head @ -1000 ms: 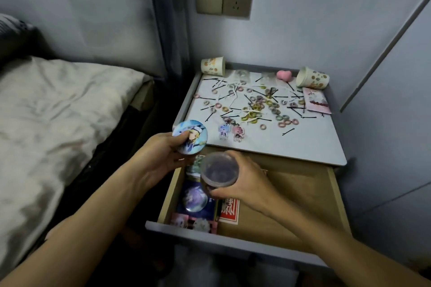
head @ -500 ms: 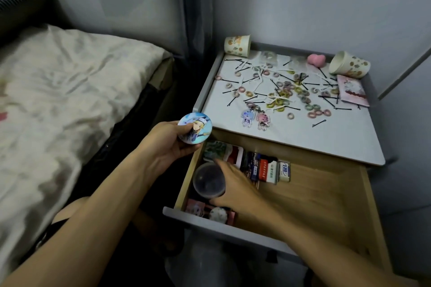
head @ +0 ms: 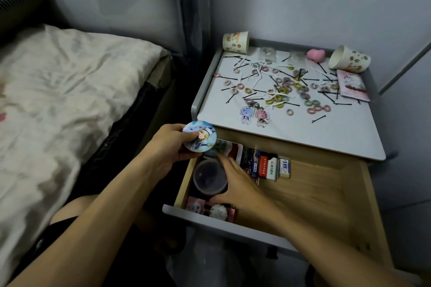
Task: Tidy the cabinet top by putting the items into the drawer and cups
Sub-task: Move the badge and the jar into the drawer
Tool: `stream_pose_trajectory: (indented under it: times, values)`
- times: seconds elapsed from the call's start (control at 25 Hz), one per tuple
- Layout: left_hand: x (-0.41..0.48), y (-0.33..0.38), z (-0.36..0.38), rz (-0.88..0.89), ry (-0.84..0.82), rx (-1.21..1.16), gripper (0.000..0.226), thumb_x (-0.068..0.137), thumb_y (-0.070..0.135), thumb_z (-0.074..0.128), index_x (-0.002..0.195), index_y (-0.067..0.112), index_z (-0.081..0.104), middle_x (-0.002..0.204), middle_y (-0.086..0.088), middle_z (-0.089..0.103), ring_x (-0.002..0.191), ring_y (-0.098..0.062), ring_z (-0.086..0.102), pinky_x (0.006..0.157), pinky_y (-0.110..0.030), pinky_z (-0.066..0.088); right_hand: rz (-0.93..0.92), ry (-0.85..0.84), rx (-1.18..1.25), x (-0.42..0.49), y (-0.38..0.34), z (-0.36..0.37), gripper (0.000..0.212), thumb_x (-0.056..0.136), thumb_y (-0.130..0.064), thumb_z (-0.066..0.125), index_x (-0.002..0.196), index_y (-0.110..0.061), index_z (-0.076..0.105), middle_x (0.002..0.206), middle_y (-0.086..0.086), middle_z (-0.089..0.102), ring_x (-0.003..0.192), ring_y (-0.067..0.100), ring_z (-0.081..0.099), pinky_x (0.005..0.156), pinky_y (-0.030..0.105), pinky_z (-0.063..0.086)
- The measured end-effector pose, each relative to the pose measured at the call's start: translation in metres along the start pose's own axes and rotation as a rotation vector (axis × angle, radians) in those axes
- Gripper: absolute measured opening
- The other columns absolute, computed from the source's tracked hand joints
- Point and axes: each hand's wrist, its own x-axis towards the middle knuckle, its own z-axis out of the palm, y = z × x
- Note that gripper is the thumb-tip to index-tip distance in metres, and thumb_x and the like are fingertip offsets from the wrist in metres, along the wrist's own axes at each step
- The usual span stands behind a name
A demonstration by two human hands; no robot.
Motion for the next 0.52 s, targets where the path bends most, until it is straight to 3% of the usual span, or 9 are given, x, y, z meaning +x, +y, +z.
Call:
stream_pose_trajectory:
  times: [0.16,0.28,0.4,0.52]
  values:
    - [-0.001,-0.003,0.003,-0.017,-0.024,0.064,0.013,0.093,0.006,0.061,0.105,0.001,0.062,0.097,-0.02,0.073,0.086,-0.027,0.072,0.078,-0.039,0.061,0.034,0.086,0.093,-0.01,-0.019,-0.034,0.111,0.068,-0.048,0.083,0.153,-0.03,0.014,0.156,-0.012,0.019,0.138,0.003,0.025,0.109,0.027,0.029]
    - [-0.002,-0.007,0.008,-0.031,-0.087,0.128,0.017,0.091,0.006,0.064,0.106,-0.001,0.063,0.098,-0.02,0.073,0.089,-0.029,0.073,0.078,-0.041,0.06,-0.083,0.211,0.142,-0.005,-0.041,-0.056,0.096,0.069,-0.043,0.083,0.148,-0.028,0.03,0.147,-0.012,0.033,0.134,0.004,0.035,0.108,0.027,0.036]
    - [-0.002,-0.011,0.011,-0.031,-0.123,0.187,0.02,0.09,0.007,0.065,0.107,-0.002,0.064,0.096,-0.019,0.073,0.085,-0.027,0.073,0.072,-0.038,0.06,-0.197,0.193,0.043,0.006,-0.052,-0.058,0.079,0.07,-0.036,0.084,0.138,-0.02,0.047,0.135,-0.01,0.043,0.123,0.005,0.045,0.104,0.03,0.043]
    - [-0.003,-0.013,0.012,0.0,-0.101,0.235,0.021,0.09,0.007,0.066,0.108,-0.003,0.064,0.094,-0.018,0.073,0.083,-0.025,0.072,0.066,-0.034,0.06,-0.253,0.174,-0.049,0.013,-0.052,-0.055,0.075,0.071,-0.036,0.082,0.136,-0.019,0.048,0.132,-0.008,0.046,0.116,0.008,0.05,0.097,0.033,0.048]
